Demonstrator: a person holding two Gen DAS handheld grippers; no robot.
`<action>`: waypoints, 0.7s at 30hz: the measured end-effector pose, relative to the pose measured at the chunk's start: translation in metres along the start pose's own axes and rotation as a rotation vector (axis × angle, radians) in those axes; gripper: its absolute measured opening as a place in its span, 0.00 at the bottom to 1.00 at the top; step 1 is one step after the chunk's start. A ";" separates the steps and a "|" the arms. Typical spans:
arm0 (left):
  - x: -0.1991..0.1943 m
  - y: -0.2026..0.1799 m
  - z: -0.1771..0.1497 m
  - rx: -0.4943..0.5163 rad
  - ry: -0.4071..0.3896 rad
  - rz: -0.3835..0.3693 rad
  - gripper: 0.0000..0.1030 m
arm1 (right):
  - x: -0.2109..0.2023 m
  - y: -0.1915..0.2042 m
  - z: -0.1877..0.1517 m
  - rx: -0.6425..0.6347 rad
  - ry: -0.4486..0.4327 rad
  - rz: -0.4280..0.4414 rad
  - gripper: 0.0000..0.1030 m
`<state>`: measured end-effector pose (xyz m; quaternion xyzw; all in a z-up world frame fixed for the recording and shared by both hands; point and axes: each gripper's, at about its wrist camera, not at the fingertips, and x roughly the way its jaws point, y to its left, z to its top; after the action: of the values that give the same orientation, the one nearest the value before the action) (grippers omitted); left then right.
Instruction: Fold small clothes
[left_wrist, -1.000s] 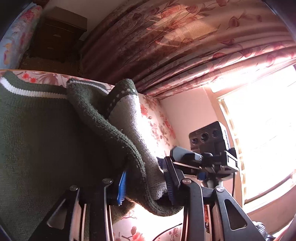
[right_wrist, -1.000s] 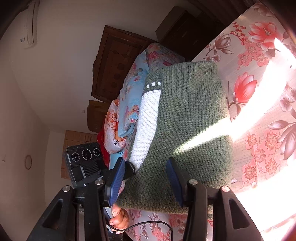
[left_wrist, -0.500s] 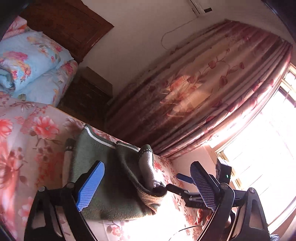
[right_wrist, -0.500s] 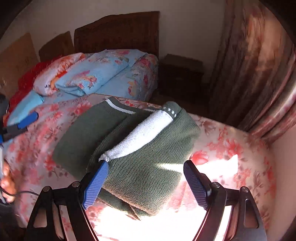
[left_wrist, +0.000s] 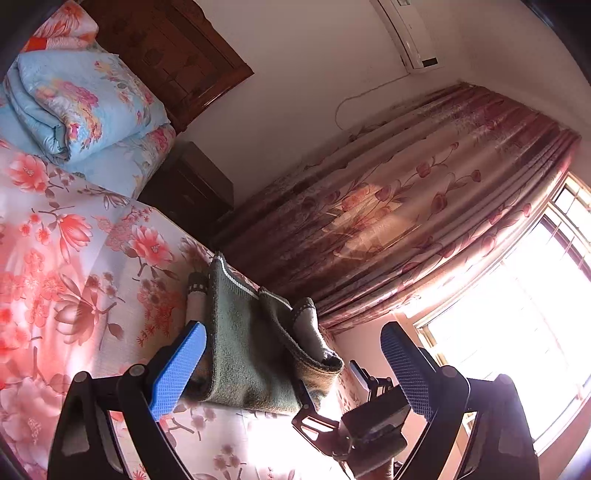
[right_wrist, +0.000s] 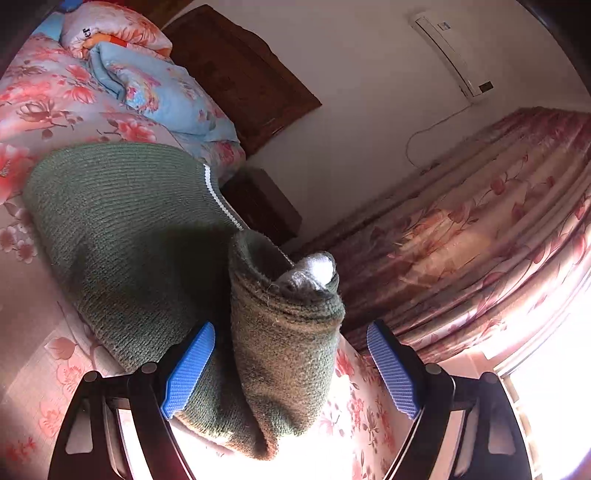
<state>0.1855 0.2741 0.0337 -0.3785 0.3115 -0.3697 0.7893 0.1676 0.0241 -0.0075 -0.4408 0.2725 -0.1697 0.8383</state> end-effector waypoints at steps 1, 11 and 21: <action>-0.001 0.000 0.000 0.000 -0.004 -0.004 1.00 | 0.007 0.002 0.004 0.002 0.016 0.001 0.84; -0.011 0.014 0.000 -0.045 -0.033 -0.005 1.00 | 0.047 -0.031 0.005 0.200 0.073 0.182 0.23; -0.014 0.020 -0.005 -0.082 -0.076 0.014 1.00 | -0.017 -0.046 0.029 0.066 -0.161 0.149 0.22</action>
<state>0.1804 0.2926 0.0178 -0.4222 0.2991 -0.3364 0.7869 0.1701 0.0264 0.0497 -0.4036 0.2304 -0.0800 0.8818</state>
